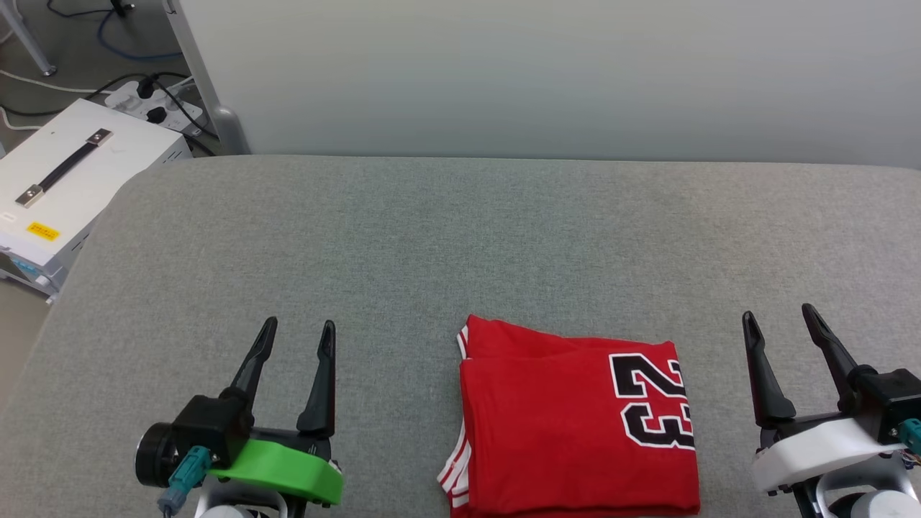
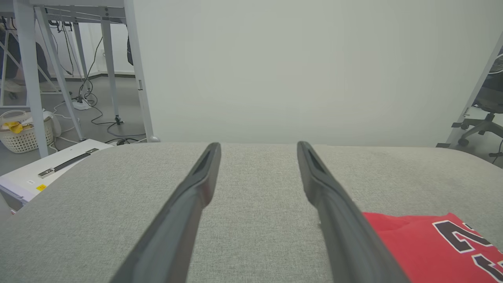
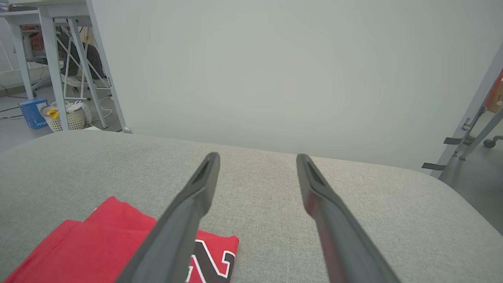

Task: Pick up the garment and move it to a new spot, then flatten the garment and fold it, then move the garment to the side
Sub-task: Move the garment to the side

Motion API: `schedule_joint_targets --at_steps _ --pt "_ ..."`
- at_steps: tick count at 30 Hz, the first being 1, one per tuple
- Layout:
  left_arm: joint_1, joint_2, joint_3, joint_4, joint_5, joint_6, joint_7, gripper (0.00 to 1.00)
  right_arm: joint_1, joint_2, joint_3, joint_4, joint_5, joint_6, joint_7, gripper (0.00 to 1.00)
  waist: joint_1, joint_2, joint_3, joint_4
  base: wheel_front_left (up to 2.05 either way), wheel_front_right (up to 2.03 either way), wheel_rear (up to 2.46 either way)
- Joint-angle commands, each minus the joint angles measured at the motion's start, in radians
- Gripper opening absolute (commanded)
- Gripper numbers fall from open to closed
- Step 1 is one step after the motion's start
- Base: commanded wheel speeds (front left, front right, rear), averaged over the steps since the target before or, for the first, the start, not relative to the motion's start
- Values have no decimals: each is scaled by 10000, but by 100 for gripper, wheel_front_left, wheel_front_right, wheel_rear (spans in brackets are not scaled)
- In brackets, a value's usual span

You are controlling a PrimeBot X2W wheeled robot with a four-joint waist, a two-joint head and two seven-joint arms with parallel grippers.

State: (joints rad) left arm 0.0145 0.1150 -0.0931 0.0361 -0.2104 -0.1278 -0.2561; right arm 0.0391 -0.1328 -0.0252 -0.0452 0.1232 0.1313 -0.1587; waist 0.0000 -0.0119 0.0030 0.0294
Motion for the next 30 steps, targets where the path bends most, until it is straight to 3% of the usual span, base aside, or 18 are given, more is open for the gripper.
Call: schedule_joint_targets --at_steps 1,9,21,30 --pt "177 -48 -7 -56 30 -28 -57 100 73 1 20 -23 -4 -6 -8 100 0 119 -8 17 0 0 0" --pt "114 -13 -97 -16 6 -29 -57 100 70 -127 62 -30 174 -6 806 100 0 119 179 168 0 0 0" --pt "-256 24 -330 53 -58 -29 -57 100 -275 -399 496 746 1050 -6 4560 100 0 119 933 526 0 0 0" --pt "-542 97 -498 124 -56 -29 -57 100 -597 -306 757 1486 1716 -6 5942 100 0 119 1403 826 0 0 0"
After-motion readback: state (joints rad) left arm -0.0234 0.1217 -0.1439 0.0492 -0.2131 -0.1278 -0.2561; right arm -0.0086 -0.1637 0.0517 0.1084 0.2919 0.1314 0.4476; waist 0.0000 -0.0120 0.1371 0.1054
